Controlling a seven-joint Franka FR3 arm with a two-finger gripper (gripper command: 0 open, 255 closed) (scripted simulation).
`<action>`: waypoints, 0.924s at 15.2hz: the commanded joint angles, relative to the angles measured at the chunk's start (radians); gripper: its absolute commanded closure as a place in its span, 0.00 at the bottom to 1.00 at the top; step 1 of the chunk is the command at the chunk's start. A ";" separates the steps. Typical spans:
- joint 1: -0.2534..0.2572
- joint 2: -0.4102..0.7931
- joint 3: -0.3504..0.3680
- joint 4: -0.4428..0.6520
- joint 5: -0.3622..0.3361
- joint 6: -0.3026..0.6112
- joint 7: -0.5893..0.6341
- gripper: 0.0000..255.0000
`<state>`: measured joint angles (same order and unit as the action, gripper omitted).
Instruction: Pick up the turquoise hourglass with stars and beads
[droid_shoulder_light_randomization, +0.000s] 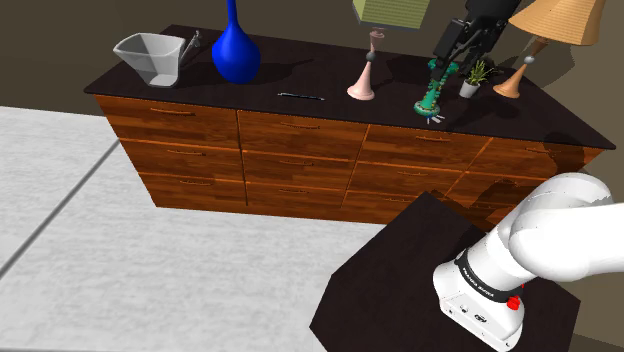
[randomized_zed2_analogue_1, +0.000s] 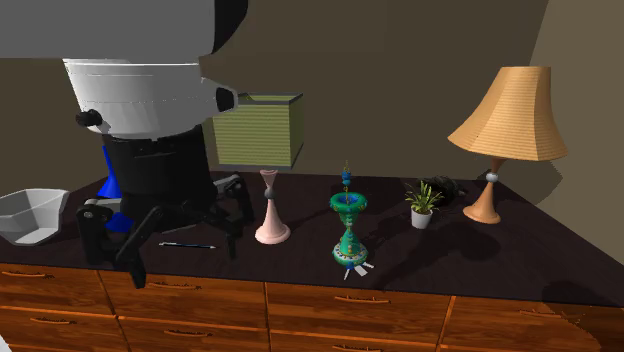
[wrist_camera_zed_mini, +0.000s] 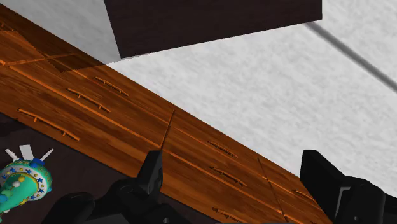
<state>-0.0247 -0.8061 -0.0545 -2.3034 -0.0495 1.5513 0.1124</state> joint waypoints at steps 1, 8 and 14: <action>0.000 0.000 0.000 0.000 0.000 0.000 0.000 0.00; -0.049 0.086 -0.127 -0.004 -0.082 0.161 -0.101 0.00; -0.077 0.196 -0.240 0.035 -0.121 0.297 -0.186 0.00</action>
<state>-0.0976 -0.6317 -0.2732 -2.2726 -0.1651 1.8187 -0.0579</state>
